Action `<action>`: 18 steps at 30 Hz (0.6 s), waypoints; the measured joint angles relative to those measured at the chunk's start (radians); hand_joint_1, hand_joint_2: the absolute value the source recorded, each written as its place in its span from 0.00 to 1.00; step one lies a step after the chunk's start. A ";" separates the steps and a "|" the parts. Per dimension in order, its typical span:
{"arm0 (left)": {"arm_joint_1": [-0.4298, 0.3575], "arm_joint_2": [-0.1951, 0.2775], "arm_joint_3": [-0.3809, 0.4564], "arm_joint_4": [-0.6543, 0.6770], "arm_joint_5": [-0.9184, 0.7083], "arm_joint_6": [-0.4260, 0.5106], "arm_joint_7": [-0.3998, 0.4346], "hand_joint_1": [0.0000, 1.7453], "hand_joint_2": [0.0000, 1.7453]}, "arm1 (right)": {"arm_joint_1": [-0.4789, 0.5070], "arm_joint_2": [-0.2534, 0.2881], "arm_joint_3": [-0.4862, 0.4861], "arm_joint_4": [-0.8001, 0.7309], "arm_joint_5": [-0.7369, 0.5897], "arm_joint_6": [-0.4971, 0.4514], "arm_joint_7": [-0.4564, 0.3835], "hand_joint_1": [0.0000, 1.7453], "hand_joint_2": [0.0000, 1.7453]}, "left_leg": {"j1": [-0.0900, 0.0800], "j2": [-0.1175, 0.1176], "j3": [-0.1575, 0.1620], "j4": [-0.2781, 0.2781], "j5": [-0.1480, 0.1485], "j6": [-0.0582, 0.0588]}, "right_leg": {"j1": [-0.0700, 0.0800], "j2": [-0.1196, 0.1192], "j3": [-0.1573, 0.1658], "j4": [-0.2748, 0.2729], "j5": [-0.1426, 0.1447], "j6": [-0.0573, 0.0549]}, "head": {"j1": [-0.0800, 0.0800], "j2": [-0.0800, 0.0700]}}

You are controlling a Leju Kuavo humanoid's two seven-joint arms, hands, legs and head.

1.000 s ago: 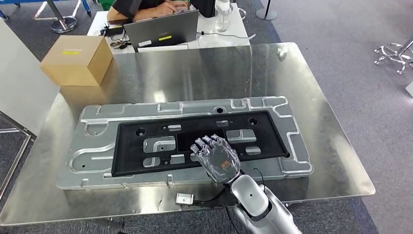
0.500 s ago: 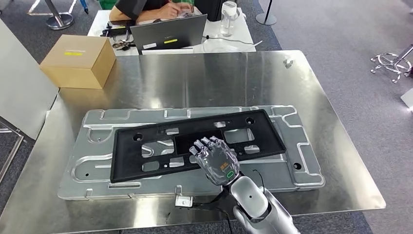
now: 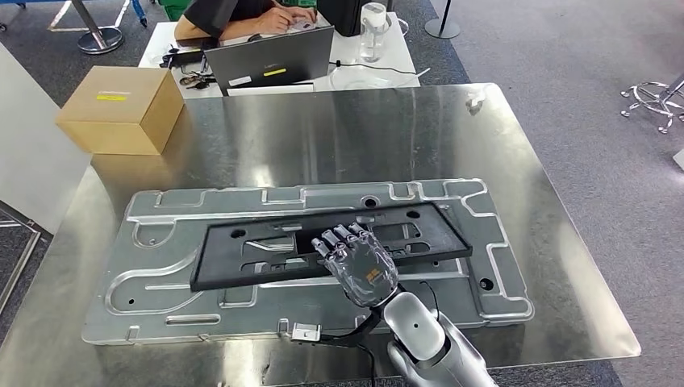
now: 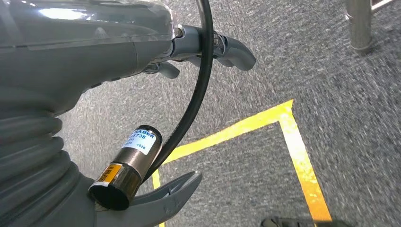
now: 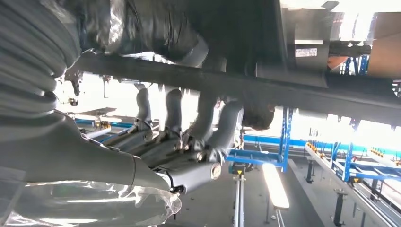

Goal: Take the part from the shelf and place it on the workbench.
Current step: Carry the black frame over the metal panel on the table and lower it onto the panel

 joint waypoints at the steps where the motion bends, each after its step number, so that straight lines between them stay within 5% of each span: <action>1: 0.000 0.000 -0.002 0.000 -0.002 0.002 0.000 0.00 1.00 | 0.000 -0.001 0.000 0.000 0.000 0.000 0.000 0.00 1.00 | 0.000 0.000 0.002 -0.002 0.000 -0.001 | 0.000 0.000 0.001 0.000 -0.001 -0.001 | 0.000 0.000; 18: 0.000 0.000 -0.004 0.000 0.000 0.007 0.001 0.00 1.00 | 0.005 -0.006 0.000 -0.002 0.000 0.000 0.003 0.00 1.00 | 0.000 0.000 0.007 -0.008 0.001 -0.013 | 0.001 0.000 0.004 0.000 -0.003 -0.005 | 0.000 0.000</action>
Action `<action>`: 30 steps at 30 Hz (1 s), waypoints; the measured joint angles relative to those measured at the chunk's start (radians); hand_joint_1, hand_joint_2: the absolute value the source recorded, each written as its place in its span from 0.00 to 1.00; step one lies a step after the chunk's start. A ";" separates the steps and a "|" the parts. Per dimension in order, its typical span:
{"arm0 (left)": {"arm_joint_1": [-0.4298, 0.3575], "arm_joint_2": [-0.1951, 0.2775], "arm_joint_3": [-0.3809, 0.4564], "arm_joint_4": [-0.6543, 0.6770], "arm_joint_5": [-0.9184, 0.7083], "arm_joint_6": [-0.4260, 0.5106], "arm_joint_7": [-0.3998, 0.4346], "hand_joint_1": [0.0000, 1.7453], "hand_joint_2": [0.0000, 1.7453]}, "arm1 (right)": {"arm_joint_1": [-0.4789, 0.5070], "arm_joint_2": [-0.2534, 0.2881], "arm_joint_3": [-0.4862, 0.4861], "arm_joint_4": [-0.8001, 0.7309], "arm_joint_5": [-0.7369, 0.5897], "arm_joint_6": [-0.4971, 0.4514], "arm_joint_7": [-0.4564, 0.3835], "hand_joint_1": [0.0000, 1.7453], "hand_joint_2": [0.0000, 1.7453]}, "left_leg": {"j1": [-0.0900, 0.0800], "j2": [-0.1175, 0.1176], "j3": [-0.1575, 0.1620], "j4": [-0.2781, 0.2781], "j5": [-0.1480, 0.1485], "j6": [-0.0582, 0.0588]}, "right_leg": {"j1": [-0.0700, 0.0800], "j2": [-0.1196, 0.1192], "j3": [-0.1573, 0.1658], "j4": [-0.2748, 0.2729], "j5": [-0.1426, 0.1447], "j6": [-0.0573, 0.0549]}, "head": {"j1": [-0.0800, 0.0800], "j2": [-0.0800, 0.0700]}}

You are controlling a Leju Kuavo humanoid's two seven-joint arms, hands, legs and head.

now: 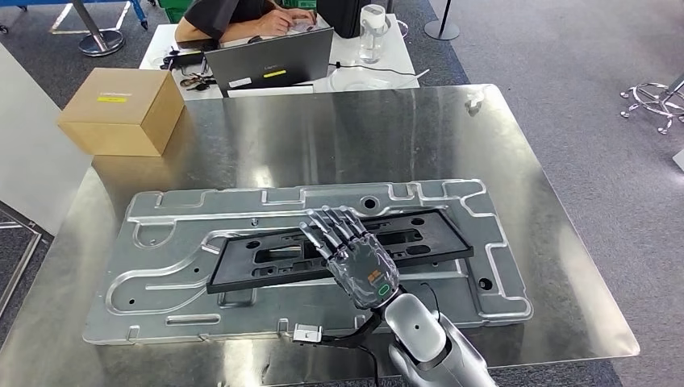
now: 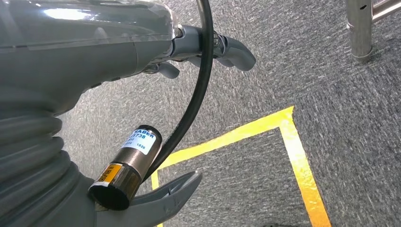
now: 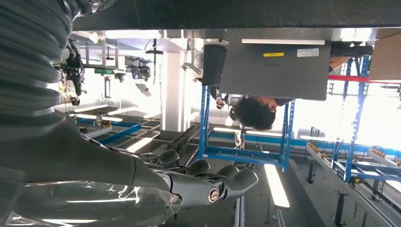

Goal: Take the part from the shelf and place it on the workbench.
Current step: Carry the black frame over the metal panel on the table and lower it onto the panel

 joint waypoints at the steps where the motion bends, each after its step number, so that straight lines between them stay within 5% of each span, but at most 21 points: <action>1: 0.000 0.000 0.000 0.000 0.000 0.000 0.000 0.00 1.00 | 0.000 0.000 0.000 0.000 0.000 0.000 0.000 0.00 1.00 | 0.000 0.000 0.000 0.000 0.000 0.000 | 0.000 0.000 0.000 0.000 0.000 0.000 | 0.000 0.000; 7: 0.000 0.000 0.000 0.000 0.000 -0.001 0.000 0.00 1.00 | 0.002 0.000 0.000 0.000 0.000 0.000 0.000 0.00 1.00 | -0.001 0.000 0.000 0.000 -0.001 0.000 | -0.001 0.000 0.000 0.000 0.000 0.000 | 0.000 0.000; 11: 0.000 0.000 0.000 0.000 0.001 -0.002 0.001 0.00 0.00 | 0.002 0.000 0.000 0.000 0.000 0.000 0.000 0.00 1.00 | -0.001 0.000 0.000 0.000 -0.001 0.000 | -0.001 0.000 0.000 0.000 0.000 0.000 | 0.000 0.000; 19: 0.000 0.000 0.000 0.000 0.013 -0.015 -0.018 0.00 0.00 | 0.010 0.002 0.000 0.000 0.000 0.001 -0.012 0.00 1.00 | 0.000 0.000 0.000 0.000 -0.001 0.000 | -0.001 0.000 0.000 0.000 0.000 0.000 | 0.000 0.000; 24: -0.001 0.000 0.000 0.000 0.019 -0.020 -0.021 0.00 0.00 | 0.013 0.006 0.000 -0.001 0.000 0.001 -0.015 0.00 1.00 | 0.001 0.002 0.010 -0.021 0.016 0.025 | -0.006 -0.001 0.006 -0.009 0.002 0.016 | 0.000 0.000; 26: -0.001 -0.002 0.000 0.000 0.019 -0.022 -0.021 0.00 0.00 | 0.013 0.007 0.000 0.000 0.000 0.000 -0.017 0.00 1.00 | 0.009 0.007 0.021 -0.046 0.034 0.031 | -0.006 0.000 -0.012 0.040 -0.039 0.024 | 0.001 0.000; 28: -0.001 -0.002 0.000 0.000 0.018 -0.022 -0.021 0.00 0.00 | 0.015 0.005 0.000 0.000 0.000 0.000 -0.017 0.00 1.00 | 0.010 0.010 0.019 -0.050 0.038 0.033 | -0.014 0.000 -0.062 0.162 -0.107 0.034 | 0.001 0.000; 30: 0.000 -0.002 0.001 0.000 0.018 -0.023 -0.021 0.00 0.00 | 0.018 0.003 0.000 0.001 0.000 0.000 -0.018 0.00 1.00 | 0.012 0.012 0.013 -0.045 0.037 0.030 | -0.025 -0.001 -0.096 0.248 -0.132 0.045 | 0.000 0.000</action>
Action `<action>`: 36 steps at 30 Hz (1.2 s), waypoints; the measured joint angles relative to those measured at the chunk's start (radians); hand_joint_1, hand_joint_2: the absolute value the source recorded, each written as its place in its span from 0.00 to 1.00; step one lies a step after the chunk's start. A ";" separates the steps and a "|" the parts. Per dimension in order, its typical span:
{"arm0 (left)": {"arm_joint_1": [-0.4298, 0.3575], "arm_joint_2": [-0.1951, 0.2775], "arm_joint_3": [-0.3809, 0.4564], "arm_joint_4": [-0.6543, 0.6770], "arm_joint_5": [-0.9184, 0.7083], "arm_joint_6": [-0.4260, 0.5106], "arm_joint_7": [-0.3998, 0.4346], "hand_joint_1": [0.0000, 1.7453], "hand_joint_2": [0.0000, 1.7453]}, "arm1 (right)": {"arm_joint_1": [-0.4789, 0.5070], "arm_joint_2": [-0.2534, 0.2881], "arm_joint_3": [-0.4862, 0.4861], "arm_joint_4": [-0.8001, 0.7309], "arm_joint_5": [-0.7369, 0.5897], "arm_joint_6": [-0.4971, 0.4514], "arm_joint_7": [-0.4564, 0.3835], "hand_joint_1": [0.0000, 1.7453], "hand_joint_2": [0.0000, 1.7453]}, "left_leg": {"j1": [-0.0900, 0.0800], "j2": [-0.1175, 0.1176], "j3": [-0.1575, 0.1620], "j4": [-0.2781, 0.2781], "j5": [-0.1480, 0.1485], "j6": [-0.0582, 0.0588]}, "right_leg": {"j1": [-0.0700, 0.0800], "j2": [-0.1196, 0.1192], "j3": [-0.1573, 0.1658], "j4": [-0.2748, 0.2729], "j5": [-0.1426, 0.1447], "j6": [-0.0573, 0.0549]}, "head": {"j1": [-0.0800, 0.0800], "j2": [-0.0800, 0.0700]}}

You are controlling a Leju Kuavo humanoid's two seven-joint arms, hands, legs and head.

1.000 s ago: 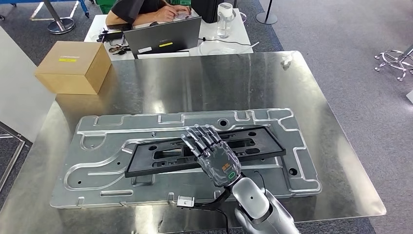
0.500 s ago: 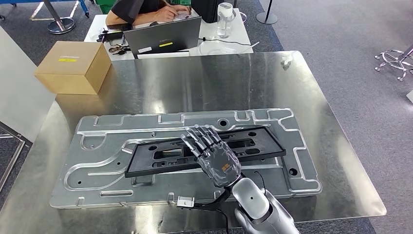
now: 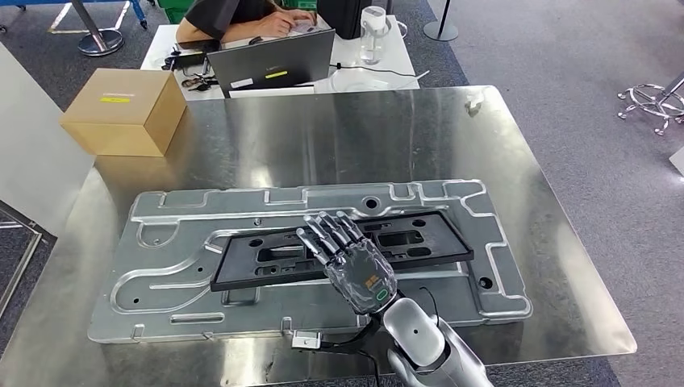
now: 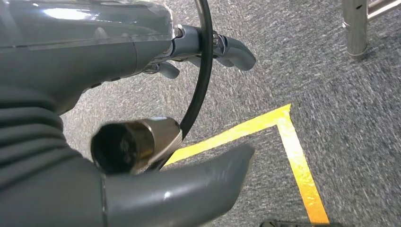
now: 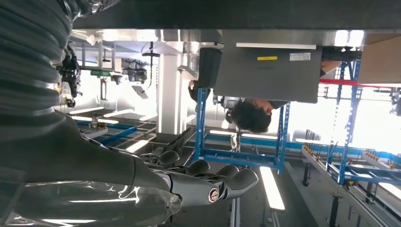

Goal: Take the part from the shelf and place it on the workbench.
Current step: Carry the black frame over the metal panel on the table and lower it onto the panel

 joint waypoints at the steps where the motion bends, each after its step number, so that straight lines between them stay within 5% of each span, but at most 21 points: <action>1: 0.000 0.000 0.000 0.000 0.000 0.000 0.000 0.00 0.00 | 0.001 -0.001 0.000 0.000 0.000 0.000 0.000 0.00 1.00 | 0.003 0.000 -0.003 0.005 -0.001 -0.004 | -0.006 -0.001 0.010 -0.011 0.018 0.006 | 0.000 0.000; 3: 0.000 -0.001 0.000 0.000 0.000 0.000 0.000 0.00 0.00 | 0.000 -0.001 0.000 0.000 0.000 0.000 -0.001 0.00 1.00 | 0.012 -0.001 -0.009 0.021 -0.008 -0.018 | -0.016 -0.004 0.077 -0.130 0.075 0.020 | 0.000 0.000; 5: 0.000 -0.001 0.000 0.000 0.000 0.000 0.000 0.00 0.00 | -0.001 -0.001 0.000 -0.001 0.000 0.000 -0.001 0.00 1.00 | 0.014 -0.004 -0.019 0.040 -0.016 -0.036 | -0.016 0.001 0.126 -0.219 0.104 0.017 | 0.000 0.000; 9: 0.000 0.000 0.000 0.000 0.000 0.000 0.001 0.00 0.00 | -0.001 -0.001 0.000 -0.001 0.000 0.000 -0.001 0.00 1.00 | 0.014 -0.008 -0.033 0.054 -0.016 -0.064 | -0.010 0.006 0.115 -0.228 0.106 -0.023 | 0.000 0.000; 11: 0.000 -0.001 0.000 0.000 -0.001 0.000 0.001 0.00 0.00 | -0.002 0.000 0.000 -0.002 0.000 0.000 -0.001 0.00 1.00 | 0.018 -0.006 -0.054 0.099 -0.061 -0.069 | -0.009 0.003 0.104 -0.233 0.118 -0.044 | 0.000 0.000; 13: 0.000 -0.001 0.000 0.000 -0.001 0.000 0.002 0.00 0.00 | -0.002 0.000 0.000 -0.002 0.000 0.000 -0.001 0.00 1.00 | 0.017 -0.005 -0.096 0.215 -0.143 -0.069 | -0.002 0.000 0.089 -0.234 0.131 -0.057 | -0.001 0.000; 15: 0.000 -0.001 0.000 0.000 -0.002 0.000 0.002 0.00 0.00 | 0.000 0.000 0.000 -0.002 0.000 0.000 -0.001 0.00 1.00 | 0.014 -0.005 -0.125 0.320 -0.190 -0.066 | 0.007 -0.002 0.070 -0.232 0.144 -0.063 | -0.001 0.000; 17: 0.000 -0.001 0.000 0.000 -0.002 0.000 0.003 0.00 0.00 | 0.001 0.000 0.000 -0.001 0.000 0.000 -0.001 0.00 1.00 | 0.009 -0.005 -0.089 0.296 -0.163 -0.055 | 0.015 -0.003 0.051 -0.229 0.157 -0.064 | -0.001 0.000; 19: -0.001 -0.001 0.000 0.000 -0.002 0.000 0.003 0.00 0.00 | 0.001 0.000 0.000 -0.003 0.000 0.000 -0.001 0.00 1.00 | 0.000 -0.005 0.002 0.158 -0.118 -0.037 | 0.020 -0.003 0.037 -0.227 0.171 -0.061 | -0.001 0.000; 21: -0.004 -0.001 0.000 0.000 -0.003 0.001 0.004 0.00 0.00 | 0.000 0.000 0.000 -0.006 0.000 0.000 -0.001 0.00 1.00 | -0.010 -0.004 0.058 0.060 -0.101 -0.029 | 0.020 -0.004 0.032 -0.229 0.186 -0.051 | -0.001 0.000; 24: -0.004 -0.002 0.000 0.000 -0.005 0.001 0.005 0.00 0.00 | 0.000 0.000 -0.001 -0.010 0.000 0.000 -0.001 0.00 1.00 | -0.015 -0.003 0.052 0.033 -0.081 -0.021 | 0.016 -0.005 0.032 -0.242 0.208 -0.030 | -0.001 0.000; 26: -0.004 -0.003 0.000 0.000 -0.005 0.001 0.005 0.00 0.00 | 0.000 0.000 -0.001 -0.011 0.000 0.000 -0.001 0.00 1.00 | -0.009 0.002 0.038 0.020 -0.052 -0.008 | 0.017 -0.004 0.017 -0.218 0.169 -0.020 | 0.000 0.000; 29: -0.004 -0.003 0.000 0.000 -0.005 0.001 0.006 0.00 0.00 | 0.001 -0.001 -0.002 -0.012 0.000 0.000 -0.001 0.00 1.00 | -0.008 0.006 -0.001 0.017 -0.016 0.002 | 0.013 -0.003 -0.031 -0.049 0.027 -0.009 | 0.000 0.000; 30: -0.003 -0.003 0.000 0.000 -0.005 0.001 0.006 0.00 0.00 | 0.001 -0.002 -0.002 -0.012 0.000 0.000 -0.001 0.00 1.00 | -0.008 0.006 -0.015 0.019 -0.006 0.001 | 0.012 -0.003 -0.038 0.006 0.008 -0.006 | 0.000 0.000; 32: -0.003 -0.004 0.000 0.000 -0.005 0.000 0.006 0.00 0.00 | 0.003 -0.003 -0.002 -0.012 0.000 0.000 -0.001 0.00 1.00 | -0.009 0.007 -0.042 0.026 0.009 -0.003 | 0.011 -0.004 -0.005 0.020 0.030 -0.004 | 0.000 0.000; 34: -0.003 -0.005 0.000 0.000 -0.005 0.000 0.006 0.00 0.00 | 0.002 -0.003 -0.002 -0.013 0.000 -0.001 -0.001 0.00 1.00 | -0.009 0.006 -0.063 0.036 0.020 -0.008 | 0.012 -0.004 0.096 -0.101 0.068 -0.011 | 0.000 0.000; 36: -0.003 -0.006 0.000 0.000 -0.005 0.000 0.006 0.00 0.00 | 0.000 -0.003 -0.002 -0.015 0.000 -0.001 -0.001 0.00 1.00 | -0.012 0.006 -0.076 0.046 0.029 -0.017 | 0.016 -0.003 0.181 -0.228 0.066 -0.022 | 0.000 0.000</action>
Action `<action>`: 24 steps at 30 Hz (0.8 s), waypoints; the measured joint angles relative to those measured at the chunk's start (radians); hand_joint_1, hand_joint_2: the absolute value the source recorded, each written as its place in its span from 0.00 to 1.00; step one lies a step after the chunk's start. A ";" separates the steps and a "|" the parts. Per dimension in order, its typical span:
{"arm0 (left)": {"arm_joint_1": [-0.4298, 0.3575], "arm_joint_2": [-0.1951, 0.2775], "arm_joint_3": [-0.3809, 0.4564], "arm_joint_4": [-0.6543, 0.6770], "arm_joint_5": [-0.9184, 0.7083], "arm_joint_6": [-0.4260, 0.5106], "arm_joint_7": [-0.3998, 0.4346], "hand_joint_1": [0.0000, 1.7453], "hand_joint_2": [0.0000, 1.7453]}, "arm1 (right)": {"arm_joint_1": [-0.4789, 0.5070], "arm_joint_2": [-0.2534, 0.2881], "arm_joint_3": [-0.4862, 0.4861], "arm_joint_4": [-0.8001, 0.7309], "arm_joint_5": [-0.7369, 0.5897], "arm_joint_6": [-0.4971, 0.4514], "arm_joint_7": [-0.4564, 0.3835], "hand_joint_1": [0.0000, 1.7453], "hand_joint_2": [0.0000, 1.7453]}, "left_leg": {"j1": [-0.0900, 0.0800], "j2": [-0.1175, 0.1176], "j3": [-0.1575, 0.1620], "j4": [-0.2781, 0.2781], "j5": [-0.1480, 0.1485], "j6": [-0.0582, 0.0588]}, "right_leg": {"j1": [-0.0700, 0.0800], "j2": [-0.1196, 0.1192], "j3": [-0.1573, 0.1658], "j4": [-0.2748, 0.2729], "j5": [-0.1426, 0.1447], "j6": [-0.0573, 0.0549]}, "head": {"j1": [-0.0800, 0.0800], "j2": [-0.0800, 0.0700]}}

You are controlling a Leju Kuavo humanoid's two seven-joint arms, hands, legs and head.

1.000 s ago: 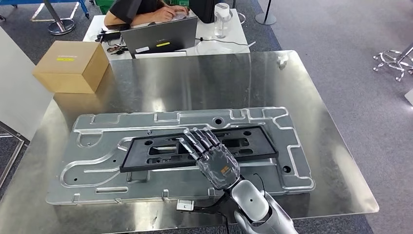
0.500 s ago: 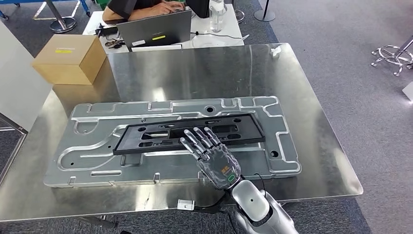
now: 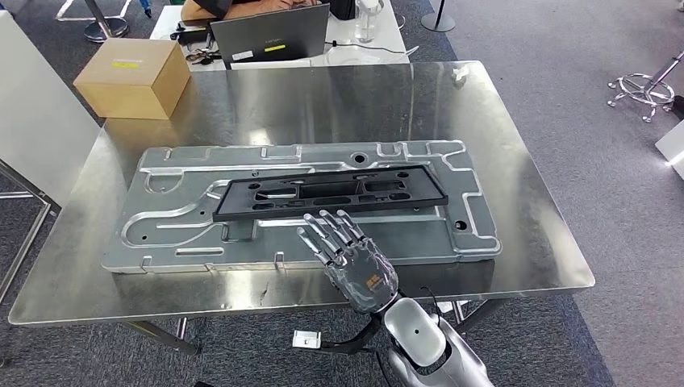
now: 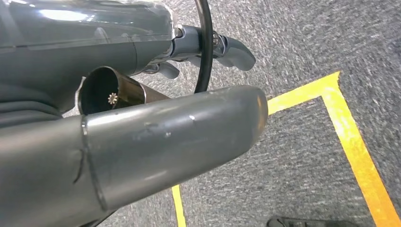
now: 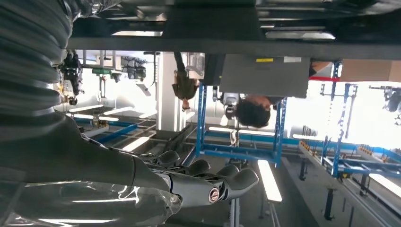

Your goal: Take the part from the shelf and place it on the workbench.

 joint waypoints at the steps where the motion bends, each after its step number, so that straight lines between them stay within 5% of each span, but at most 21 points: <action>1: 0.000 0.000 0.000 0.000 0.000 0.000 0.000 0.00 0.00 | -0.001 0.000 0.000 -0.001 0.000 0.000 0.000 0.00 1.00 | -0.001 0.000 -0.003 0.002 0.005 -0.006 | 0.003 0.000 0.017 -0.030 -0.006 -0.005 | 0.000 0.000; 4: 0.001 0.000 0.000 0.000 0.000 0.000 0.000 0.00 0.00 | -0.001 0.000 0.000 -0.002 0.000 0.000 0.000 0.00 1.00 | 0.000 -0.002 -0.012 0.008 0.009 -0.024 | 0.000 -0.002 0.008 -0.046 0.012 -0.026 | 0.001 0.000; 6: 0.002 0.000 0.000 0.000 0.000 0.000 0.000 0.00 0.00 | -0.002 0.000 0.000 -0.002 0.000 0.000 0.000 0.00 1.00 | 0.002 -0.005 -0.035 0.066 -0.054 -0.032 | -0.007 -0.006 -0.008 -0.052 0.032 -0.041 | 0.000 0.000; 8: 0.002 -0.001 0.000 0.000 0.000 0.000 0.000 0.00 0.00 | -0.002 0.000 0.000 -0.002 0.000 0.000 0.000 0.00 1.00 | 0.004 -0.005 -0.071 0.187 -0.147 -0.039 | -0.005 -0.007 -0.033 -0.051 0.052 -0.047 | -0.001 0.000; 10: 0.002 -0.001 0.000 0.000 -0.001 0.000 0.000 0.00 0.00 | 0.000 0.000 0.000 0.000 0.000 0.000 0.000 0.00 1.00 | 0.007 -0.005 -0.081 0.275 -0.177 -0.045 | -0.005 -0.008 -0.062 -0.046 0.071 -0.044 | -0.001 0.000; 12: 0.002 0.000 0.000 0.000 -0.002 0.000 0.001 0.00 0.00 | 0.002 0.000 0.000 0.000 0.000 0.000 0.000 0.00 1.00 | 0.009 -0.005 -0.025 0.228 -0.131 -0.047 | -0.007 -0.007 -0.090 -0.038 0.087 -0.039 | -0.001 0.000; 14: 0.000 0.000 0.000 0.000 -0.002 0.000 0.002 0.00 0.00 | 0.002 0.000 0.000 -0.001 0.000 0.000 0.000 0.00 1.00 | 0.010 -0.006 0.073 0.087 -0.101 -0.043 | -0.007 -0.007 -0.113 -0.026 0.100 -0.029 | -0.001 0.000; 16: -0.001 0.000 0.000 0.000 -0.002 0.000 0.003 0.00 0.00 | 0.002 0.000 -0.001 -0.002 0.000 0.000 0.000 0.00 0.50 | 0.005 -0.010 0.123 0.002 -0.106 -0.033 | -0.006 -0.007 -0.122 -0.019 0.112 -0.016 | 0.000 0.000; 18: 0.000 0.000 0.000 0.000 -0.002 0.000 0.003 0.00 0.00 | 0.002 0.000 -0.001 -0.002 0.000 0.000 0.000 0.00 0.00 | 0.002 -0.011 0.116 -0.006 -0.099 -0.018 | -0.005 -0.007 -0.126 -0.022 0.127 -0.002 | 0.001 0.000; 20: 0.000 -0.001 0.000 0.000 -0.002 0.000 0.004 0.00 0.00 | 0.003 -0.001 -0.001 -0.002 0.000 0.000 0.000 0.00 0.00 | 0.004 -0.006 0.099 -0.009 -0.080 0.003 | -0.007 -0.004 -0.140 -0.004 0.102 0.008 | 0.001 0.000; 24: -0.001 0.000 0.000 0.000 -0.002 0.000 0.004 0.00 0.00 | 0.004 -0.003 -0.002 -0.002 0.000 0.000 0.000 0.00 0.00 | 0.001 -0.001 0.042 -0.009 -0.031 0.023 | -0.008 -0.002 -0.205 0.213 -0.066 0.015 | 0.000 0.000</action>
